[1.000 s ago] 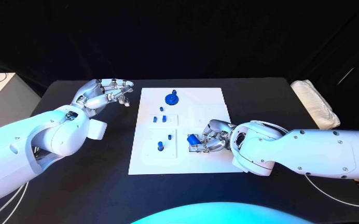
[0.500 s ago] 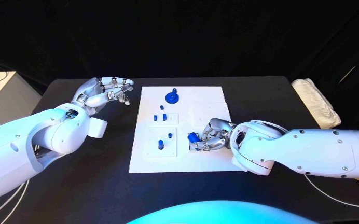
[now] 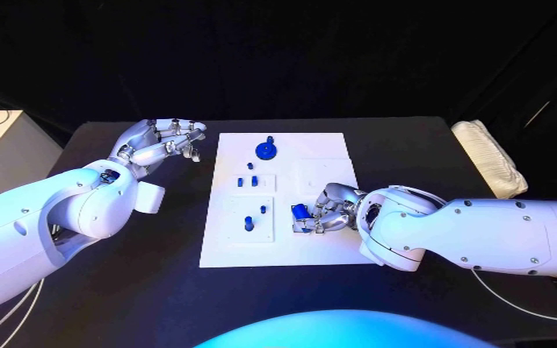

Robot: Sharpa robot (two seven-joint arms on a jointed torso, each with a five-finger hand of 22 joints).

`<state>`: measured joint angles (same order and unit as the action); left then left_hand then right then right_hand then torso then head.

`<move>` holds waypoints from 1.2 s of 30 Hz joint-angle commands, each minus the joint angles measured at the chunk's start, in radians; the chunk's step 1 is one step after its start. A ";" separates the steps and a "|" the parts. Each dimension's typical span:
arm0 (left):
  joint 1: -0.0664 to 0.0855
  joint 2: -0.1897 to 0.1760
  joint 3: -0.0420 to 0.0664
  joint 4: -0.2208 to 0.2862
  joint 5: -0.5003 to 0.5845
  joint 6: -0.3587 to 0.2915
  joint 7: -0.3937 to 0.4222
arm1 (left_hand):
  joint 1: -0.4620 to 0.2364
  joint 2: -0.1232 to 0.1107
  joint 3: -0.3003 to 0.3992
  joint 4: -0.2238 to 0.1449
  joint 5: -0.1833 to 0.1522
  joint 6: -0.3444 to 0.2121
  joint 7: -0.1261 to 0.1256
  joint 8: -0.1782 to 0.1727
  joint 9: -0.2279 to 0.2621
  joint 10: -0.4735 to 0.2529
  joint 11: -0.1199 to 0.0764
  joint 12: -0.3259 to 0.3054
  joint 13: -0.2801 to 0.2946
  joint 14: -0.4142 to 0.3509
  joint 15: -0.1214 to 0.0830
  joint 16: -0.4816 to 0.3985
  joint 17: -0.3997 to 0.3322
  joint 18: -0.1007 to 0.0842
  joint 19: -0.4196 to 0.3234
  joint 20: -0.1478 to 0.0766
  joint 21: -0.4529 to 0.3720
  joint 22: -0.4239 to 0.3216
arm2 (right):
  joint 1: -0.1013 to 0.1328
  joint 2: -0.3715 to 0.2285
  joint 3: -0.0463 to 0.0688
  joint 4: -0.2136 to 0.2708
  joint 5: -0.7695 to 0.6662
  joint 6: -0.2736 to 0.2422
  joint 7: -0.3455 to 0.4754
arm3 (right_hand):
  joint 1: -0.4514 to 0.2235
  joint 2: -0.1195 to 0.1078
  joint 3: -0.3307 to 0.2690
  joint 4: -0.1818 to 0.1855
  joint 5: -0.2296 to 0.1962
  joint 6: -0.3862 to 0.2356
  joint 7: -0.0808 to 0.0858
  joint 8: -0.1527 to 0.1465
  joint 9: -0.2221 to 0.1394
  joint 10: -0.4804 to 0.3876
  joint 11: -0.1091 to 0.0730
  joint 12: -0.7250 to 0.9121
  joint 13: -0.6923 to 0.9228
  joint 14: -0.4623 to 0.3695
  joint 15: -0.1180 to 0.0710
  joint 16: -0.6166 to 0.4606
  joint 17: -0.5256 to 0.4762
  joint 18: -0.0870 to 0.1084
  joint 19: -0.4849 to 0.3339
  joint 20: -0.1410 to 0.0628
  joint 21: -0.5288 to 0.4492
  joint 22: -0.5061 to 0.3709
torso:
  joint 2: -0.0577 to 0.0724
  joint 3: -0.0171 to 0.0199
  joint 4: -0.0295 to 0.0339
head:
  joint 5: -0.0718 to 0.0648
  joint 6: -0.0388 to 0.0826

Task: Assemble the parts on the task board

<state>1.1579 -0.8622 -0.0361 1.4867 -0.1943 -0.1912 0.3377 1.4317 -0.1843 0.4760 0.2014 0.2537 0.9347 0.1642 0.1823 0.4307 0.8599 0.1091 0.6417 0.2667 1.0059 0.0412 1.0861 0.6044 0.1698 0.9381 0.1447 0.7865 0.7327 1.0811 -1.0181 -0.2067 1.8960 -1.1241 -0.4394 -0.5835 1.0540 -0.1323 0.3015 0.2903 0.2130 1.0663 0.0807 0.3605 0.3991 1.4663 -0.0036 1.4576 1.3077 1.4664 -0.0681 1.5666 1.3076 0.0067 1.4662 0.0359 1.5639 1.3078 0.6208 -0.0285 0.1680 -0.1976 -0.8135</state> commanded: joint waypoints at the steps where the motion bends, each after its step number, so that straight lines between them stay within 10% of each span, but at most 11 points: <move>1: 0.001 0.000 0.001 0.001 0.003 0.008 0.008 | -0.003 0.009 -0.005 0.003 0.002 -0.001 0.002 -0.002 -0.001 0.007 0.000 -0.004 -0.001 -0.003 0.004 -0.004 0.001 0.013 0.005 -0.002 -0.005 -0.001 | -0.002 0.000 -0.001 0.001 -0.021 0.016 -0.008 | -0.021 0.000 0.006 -0.002 -0.010 0.016 -0.020 0.008 0.000 0.057 -0.010 0.001 0.188 0.104 -0.008 0.004 0.263 -0.007 0.105 -0.006 0.007 0.263 | -0.001 -0.0005 0.0007 | -0.001 -0.001; 19: 0.001 -0.001 0.001 0.000 0.004 0.006 0.006 | -0.004 0.010 -0.006 0.005 0.002 -0.001 0.002 -0.002 -0.001 0.007 0.000 -0.004 -0.002 -0.003 0.004 -0.004 0.001 0.013 0.005 -0.002 -0.006 -0.002 | -0.002 0.000 -0.001 -0.002 -0.057 0.001 -0.003 | -0.139 -0.034 -0.076 0.003 -0.160 0.000 -0.019 0.028 0.006 0.053 -0.008 -0.015 0.186 0.104 -0.007 0.004 0.263 -0.007 0.105 -0.005 0.007 0.263 | 0.000 -0.0004 -0.0005 | -0.001 -0.001; 22: 0.001 -0.001 0.001 0.000 0.004 0.005 0.006 | -0.004 0.010 -0.006 0.005 0.002 -0.001 0.002 -0.002 -0.001 0.007 0.000 -0.004 -0.002 -0.003 0.004 -0.004 0.001 0.013 0.005 -0.002 -0.006 -0.002 | -0.002 0.000 -0.001 -0.002 -0.061 -0.003 0.001 | -0.161 -0.029 -0.118 0.000 -0.055 -0.005 -0.018 0.032 0.008 0.052 -0.009 -0.018 0.186 0.104 -0.007 0.004 0.263 -0.007 0.105 -0.006 0.007 0.263 | 0.000 0.0002 -0.0004 | -0.001 -0.002; 36: 0.001 -0.001 0.001 -0.002 0.004 0.006 0.004 | -0.005 0.012 -0.006 0.007 0.003 -0.002 0.002 -0.003 -0.002 0.007 0.000 -0.004 -0.002 -0.003 0.004 -0.004 0.002 0.013 0.006 -0.001 -0.006 -0.002 | -0.002 -0.019 -0.001 0.020 -0.067 -0.004 0.050 | -0.127 -0.027 -0.151 -0.006 -0.041 -0.008 -0.018 0.037 0.009 0.054 -0.009 -0.017 0.188 0.104 -0.007 0.004 0.263 -0.007 0.105 -0.005 0.007 0.263 | 0.000 0.0002 -0.0005 | -0.003 -0.005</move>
<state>1.1579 -0.8642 -0.0362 1.4834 -0.1943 -0.1916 0.3364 1.4277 -0.1803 0.4733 0.2041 0.2537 0.9347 0.1642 0.1823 0.4307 0.8598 0.1091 0.6417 0.2660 1.0059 0.0412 1.0861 0.6051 0.1697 0.9381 0.1446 0.7865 0.7320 1.0801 -1.0345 -0.2070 1.9123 -1.1752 -0.4446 -0.5699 0.9152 -0.1601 0.1555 0.2841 0.1704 1.0630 0.0620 0.3944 0.4075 1.4607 -0.0092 1.4418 1.3074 1.4664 -0.0682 1.5666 1.3075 0.0067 1.4662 0.0359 1.5639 1.3074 0.6207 -0.0280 0.1673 -0.2000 -0.8180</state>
